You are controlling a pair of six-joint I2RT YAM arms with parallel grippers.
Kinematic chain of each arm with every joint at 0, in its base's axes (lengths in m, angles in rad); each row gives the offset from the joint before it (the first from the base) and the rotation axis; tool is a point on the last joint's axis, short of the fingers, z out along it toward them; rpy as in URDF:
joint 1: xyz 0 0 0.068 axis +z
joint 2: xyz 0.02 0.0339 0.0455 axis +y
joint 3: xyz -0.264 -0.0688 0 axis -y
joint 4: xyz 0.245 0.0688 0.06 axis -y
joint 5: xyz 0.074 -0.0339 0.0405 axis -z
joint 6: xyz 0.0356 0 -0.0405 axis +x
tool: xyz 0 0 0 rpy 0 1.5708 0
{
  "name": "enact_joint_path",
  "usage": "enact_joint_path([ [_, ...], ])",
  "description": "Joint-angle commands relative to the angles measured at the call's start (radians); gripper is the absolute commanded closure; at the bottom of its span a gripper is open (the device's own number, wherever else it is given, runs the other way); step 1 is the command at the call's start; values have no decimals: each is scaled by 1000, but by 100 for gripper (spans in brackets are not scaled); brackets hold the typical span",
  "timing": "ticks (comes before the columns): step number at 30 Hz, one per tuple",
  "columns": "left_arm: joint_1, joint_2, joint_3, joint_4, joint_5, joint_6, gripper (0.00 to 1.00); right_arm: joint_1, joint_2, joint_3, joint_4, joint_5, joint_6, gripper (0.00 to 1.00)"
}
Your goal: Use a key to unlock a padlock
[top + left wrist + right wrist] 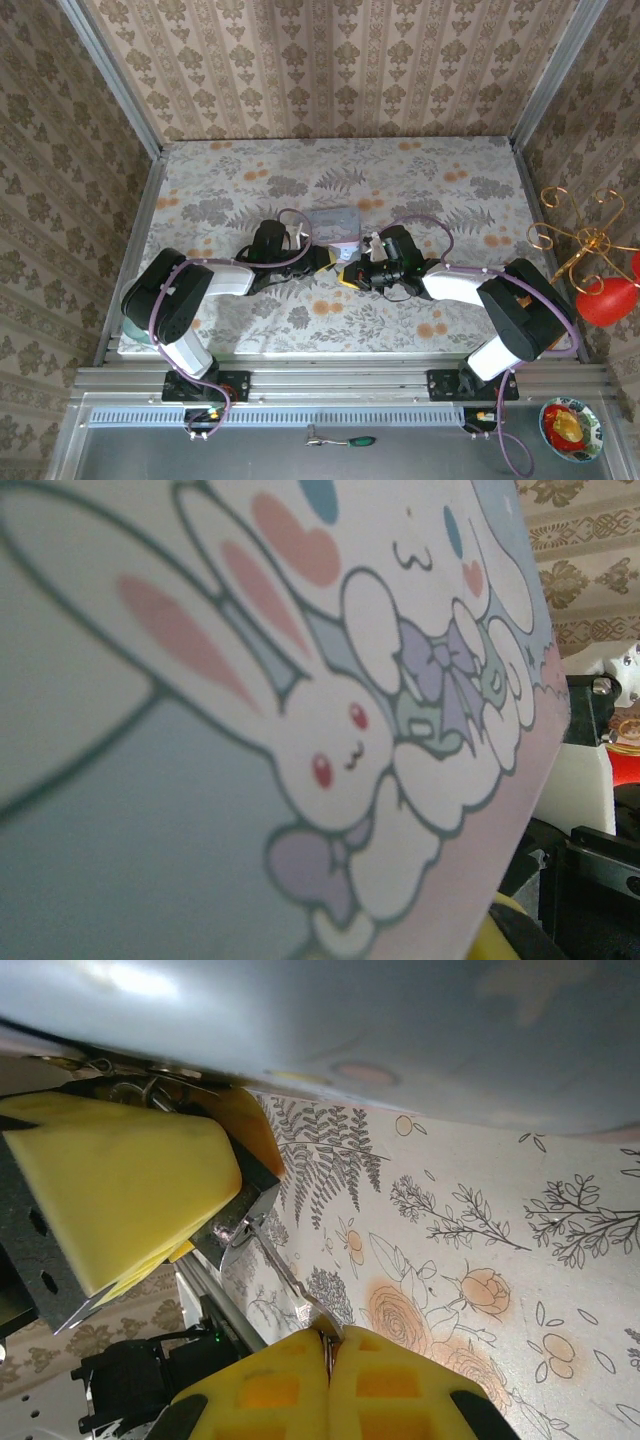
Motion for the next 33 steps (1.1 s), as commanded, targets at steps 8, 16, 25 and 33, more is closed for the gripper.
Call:
enact_joint_path([
  [8, -104, 30, 1, -33, 181, 8, 92, -26, -33, 43, 226, 76, 41, 100],
  [16, -104, 33, -6, -34, 174, 18, 92, -59, -21, 5, 304, 80, 96, 100],
  [25, -101, 31, -8, 23, 115, -24, 92, 37, 15, 45, 322, 99, 109, 100],
  [33, -87, 19, -15, 105, -1, -81, 93, 97, 63, 16, 409, 111, 163, 100],
])
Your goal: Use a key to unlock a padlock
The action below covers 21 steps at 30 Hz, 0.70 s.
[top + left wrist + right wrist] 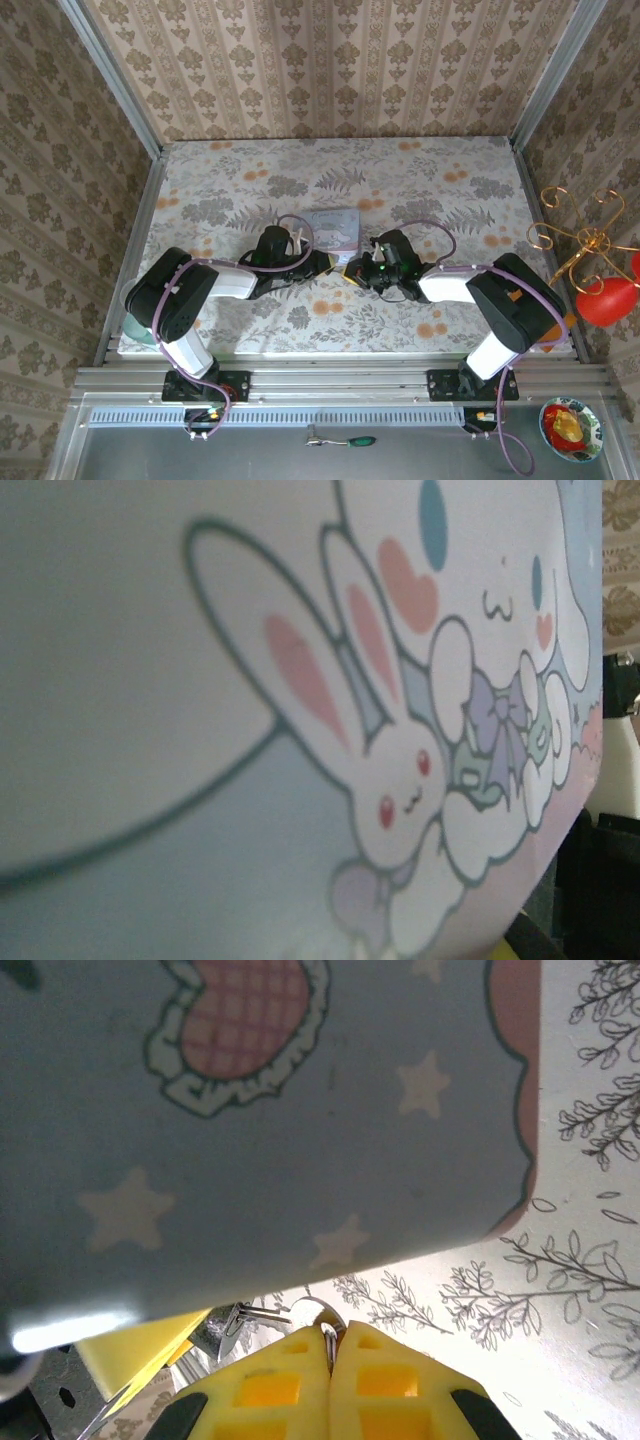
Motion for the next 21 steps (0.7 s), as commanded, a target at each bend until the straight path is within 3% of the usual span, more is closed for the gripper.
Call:
enact_joint_path([
  [1, -58, 2, 8, 105, 110, -66, 93, 73, -4, 54, 267, -57, 20, 100],
  [13, -42, 19, -13, 162, 83, -89, 94, 124, -7, 51, 298, -35, 67, 100],
  [21, -27, 14, -44, 156, 98, -72, 95, 51, -116, 31, 124, 16, -23, 100],
])
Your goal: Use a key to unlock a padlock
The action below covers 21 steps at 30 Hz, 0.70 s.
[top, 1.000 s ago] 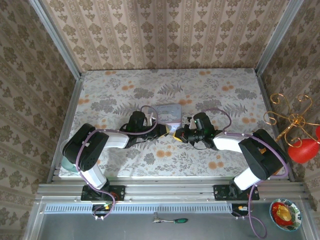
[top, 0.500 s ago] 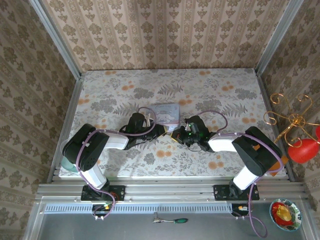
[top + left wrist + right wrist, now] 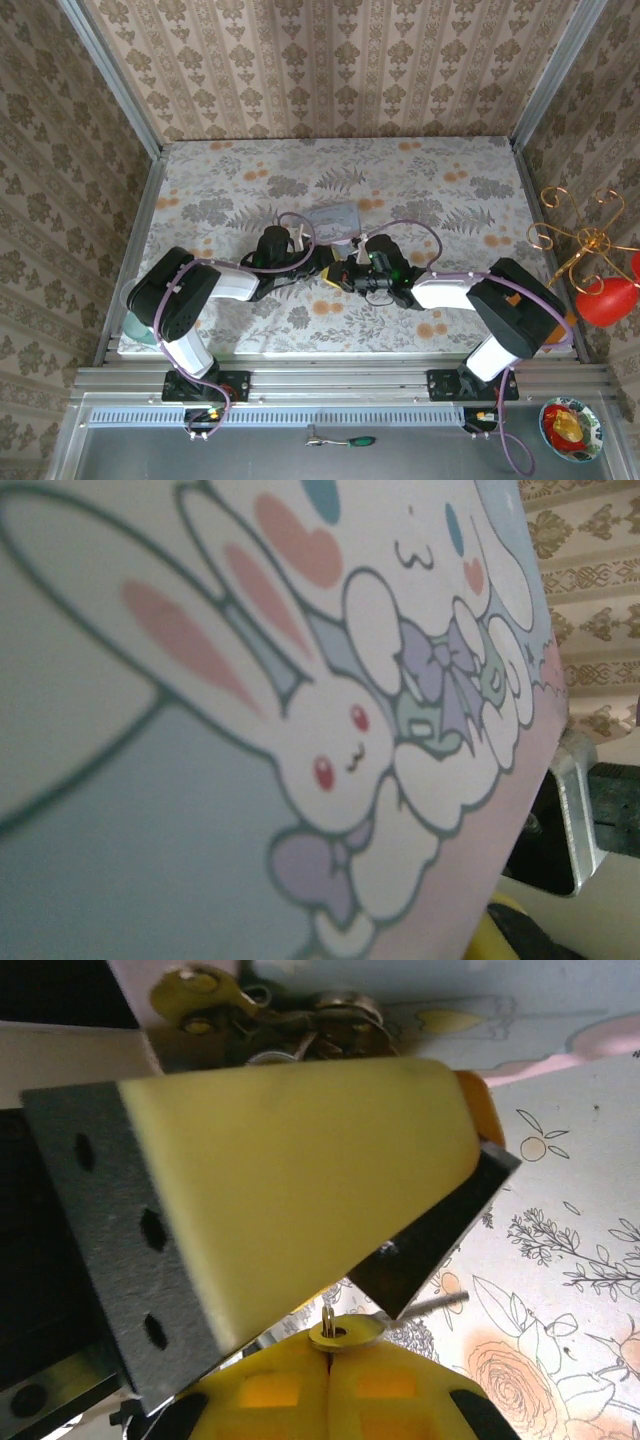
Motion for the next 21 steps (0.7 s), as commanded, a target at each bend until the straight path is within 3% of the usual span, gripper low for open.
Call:
enact_joint_path([
  [1, -5, 0, -41, 3, 96, 10, 94, -68, -88, 8, 9, 31, -61, 100],
  [8, 75, -66, -77, -51, 90, 46, 95, -135, -164, -23, -219, 57, -190, 100],
  [13, 89, -90, -49, -102, 93, 69, 95, -116, -156, -27, -185, -14, -255, 100],
  [17, 95, -85, -36, -119, 99, 63, 95, -62, -172, -7, -199, -48, -405, 100],
  [21, 93, -94, -12, -271, 62, 120, 94, -27, -220, -19, -206, -59, -527, 100],
])
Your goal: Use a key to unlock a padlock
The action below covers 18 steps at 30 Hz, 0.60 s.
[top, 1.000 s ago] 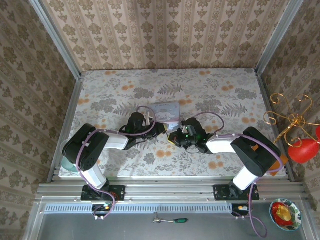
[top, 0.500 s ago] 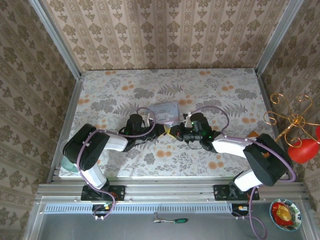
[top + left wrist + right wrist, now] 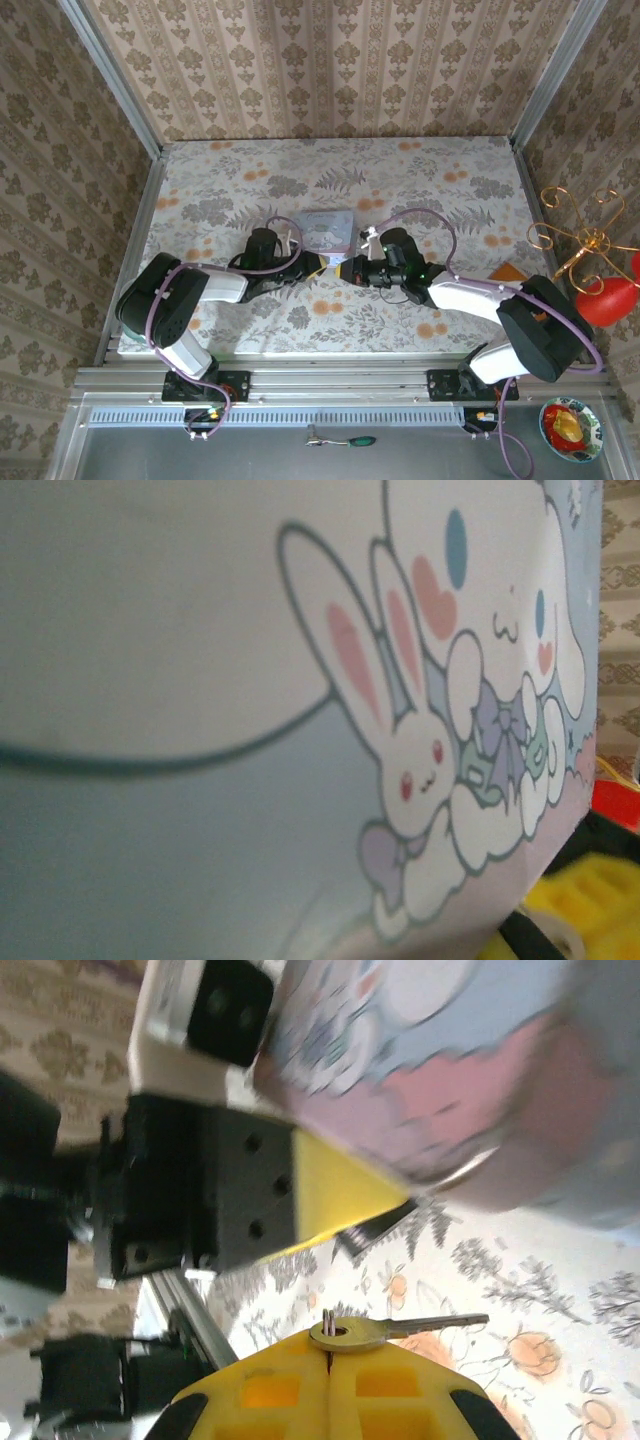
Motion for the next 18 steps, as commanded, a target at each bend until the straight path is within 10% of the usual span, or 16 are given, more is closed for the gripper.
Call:
enact_joint_path([
  [1, 2, -37, 48, -173, -7, 77, 93, 30, -73, -8, -43, -19, -190, 100],
  [9, -5, -36, 99, -373, -58, 171, 88, 128, -162, -34, -157, 103, -435, 100],
  [18, -12, -100, 100, -519, -106, 257, 57, 265, -192, -64, -203, 293, -650, 100],
])
